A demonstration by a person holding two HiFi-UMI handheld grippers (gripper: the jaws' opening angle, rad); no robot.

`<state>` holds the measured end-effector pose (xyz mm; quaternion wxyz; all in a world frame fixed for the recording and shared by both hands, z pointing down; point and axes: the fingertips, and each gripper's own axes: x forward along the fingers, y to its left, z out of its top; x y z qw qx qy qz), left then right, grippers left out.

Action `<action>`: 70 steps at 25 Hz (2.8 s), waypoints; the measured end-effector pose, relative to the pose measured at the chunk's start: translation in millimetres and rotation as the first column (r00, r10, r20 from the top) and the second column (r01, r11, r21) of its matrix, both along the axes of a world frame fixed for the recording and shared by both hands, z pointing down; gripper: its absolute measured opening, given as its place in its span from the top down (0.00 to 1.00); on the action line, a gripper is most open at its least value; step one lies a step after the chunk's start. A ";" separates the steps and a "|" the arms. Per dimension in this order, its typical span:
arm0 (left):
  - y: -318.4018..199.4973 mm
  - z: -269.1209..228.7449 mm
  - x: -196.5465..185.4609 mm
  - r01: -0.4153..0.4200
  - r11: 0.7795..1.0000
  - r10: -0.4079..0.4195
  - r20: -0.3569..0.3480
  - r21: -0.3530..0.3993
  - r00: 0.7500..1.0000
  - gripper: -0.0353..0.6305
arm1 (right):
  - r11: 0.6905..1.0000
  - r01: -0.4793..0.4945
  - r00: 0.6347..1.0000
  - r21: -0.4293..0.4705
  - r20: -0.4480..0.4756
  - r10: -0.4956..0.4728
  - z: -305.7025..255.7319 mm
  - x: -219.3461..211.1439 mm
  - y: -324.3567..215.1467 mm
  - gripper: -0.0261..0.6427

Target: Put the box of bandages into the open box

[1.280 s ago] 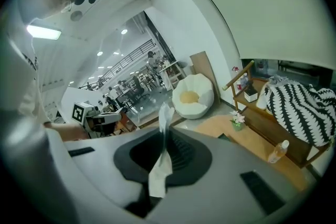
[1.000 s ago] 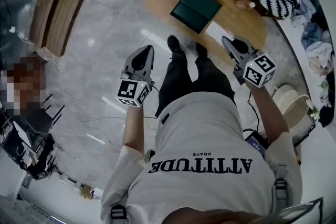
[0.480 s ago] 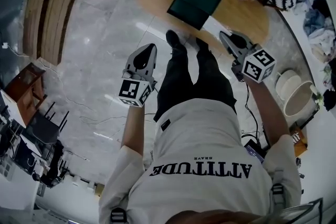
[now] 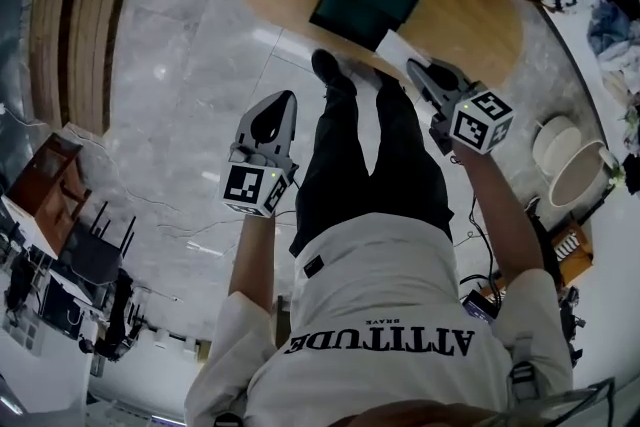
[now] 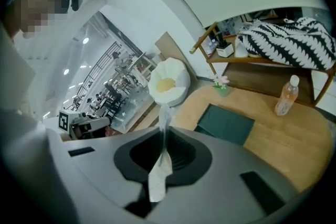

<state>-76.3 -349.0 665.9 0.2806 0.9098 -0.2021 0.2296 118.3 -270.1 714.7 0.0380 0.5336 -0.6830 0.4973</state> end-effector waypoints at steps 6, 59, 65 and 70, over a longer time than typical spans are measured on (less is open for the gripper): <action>-1.9 40.4 1.7 -0.004 1.000 0.005 0.025 -0.031 1.000 0.91 | 0.999 -0.024 0.999 -0.041 0.022 0.025 61.7 -2.1 -4.1 0.92; 5.9 103.1 0.7 -0.008 0.997 0.010 0.026 -0.079 1.000 0.91 | 0.897 -0.133 0.986 -0.421 -0.147 0.077 254.9 14.3 31.6 0.56; -3.1 34.6 -0.4 -0.066 0.997 0.066 -0.006 -0.037 0.998 0.91 | 0.939 -0.116 0.986 -0.325 -0.155 0.068 150.1 7.7 13.9 0.64; 1.9 -11.6 -2.8 -0.123 0.992 0.123 -0.022 -0.013 0.992 0.91 | 0.968 -0.118 0.984 -0.220 -0.159 0.084 68.5 1.3 9.6 0.77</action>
